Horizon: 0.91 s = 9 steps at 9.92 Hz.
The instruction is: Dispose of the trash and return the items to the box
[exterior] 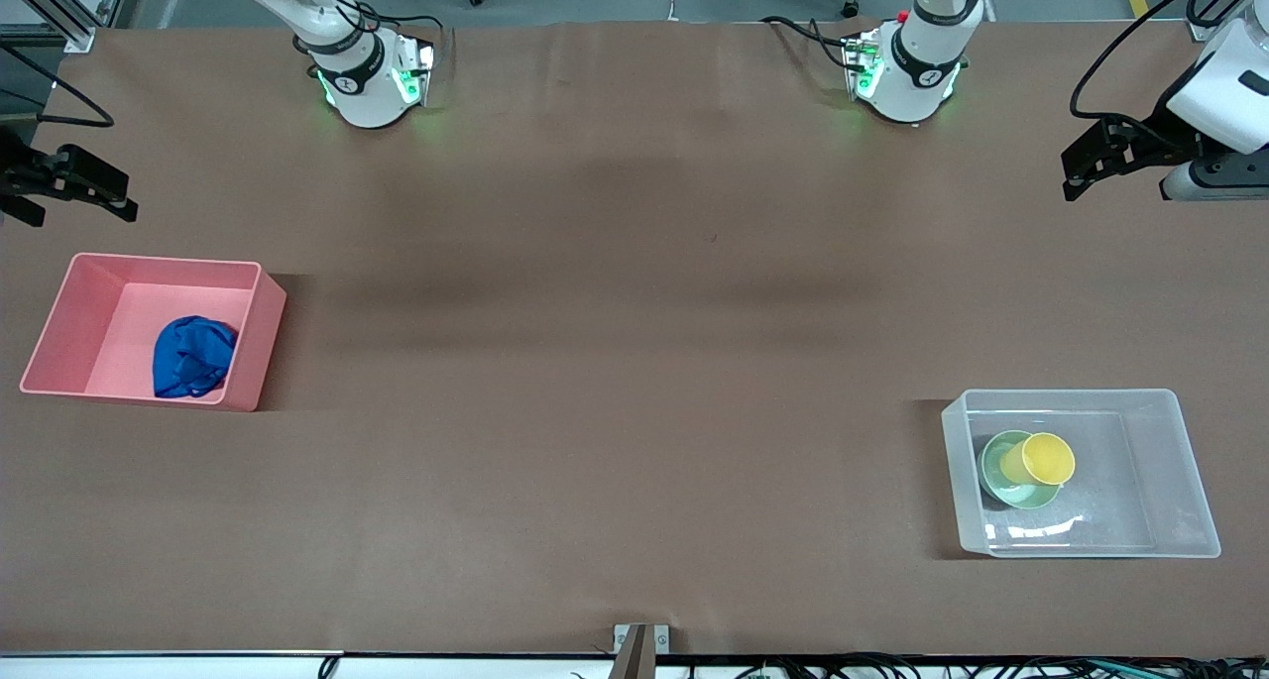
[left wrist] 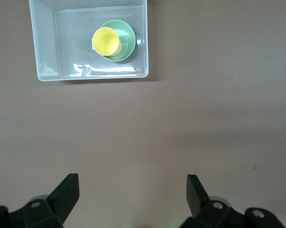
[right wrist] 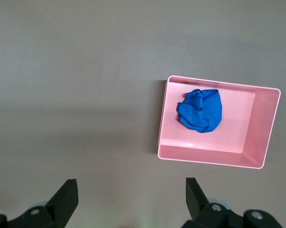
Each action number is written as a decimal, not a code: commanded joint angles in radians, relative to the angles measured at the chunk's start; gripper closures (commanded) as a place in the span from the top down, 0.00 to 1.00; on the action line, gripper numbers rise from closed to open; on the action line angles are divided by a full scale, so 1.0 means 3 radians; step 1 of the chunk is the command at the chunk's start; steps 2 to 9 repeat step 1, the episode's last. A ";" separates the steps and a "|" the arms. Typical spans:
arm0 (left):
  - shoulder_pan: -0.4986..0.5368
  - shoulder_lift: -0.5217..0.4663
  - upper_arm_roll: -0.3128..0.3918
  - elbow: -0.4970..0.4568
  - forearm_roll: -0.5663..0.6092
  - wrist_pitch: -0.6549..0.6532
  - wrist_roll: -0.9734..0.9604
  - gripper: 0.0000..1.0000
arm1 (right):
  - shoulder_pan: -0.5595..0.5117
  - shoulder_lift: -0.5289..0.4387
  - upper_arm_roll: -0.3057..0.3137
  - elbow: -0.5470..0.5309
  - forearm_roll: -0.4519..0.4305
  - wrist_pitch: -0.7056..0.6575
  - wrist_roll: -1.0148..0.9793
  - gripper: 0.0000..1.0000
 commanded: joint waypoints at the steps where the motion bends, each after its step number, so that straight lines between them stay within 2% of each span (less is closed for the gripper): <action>1: -0.0035 0.0006 0.0044 -0.0071 -0.0094 0.0041 0.0067 1.00 | -0.0007 -0.0037 -0.0004 0.0015 0.0039 0.0003 -0.0019 1.00; 9: -0.0035 0.0006 0.0044 -0.0071 -0.0094 0.0041 0.0067 1.00 | -0.0007 -0.0037 -0.0004 0.0015 0.0039 0.0003 -0.0019 1.00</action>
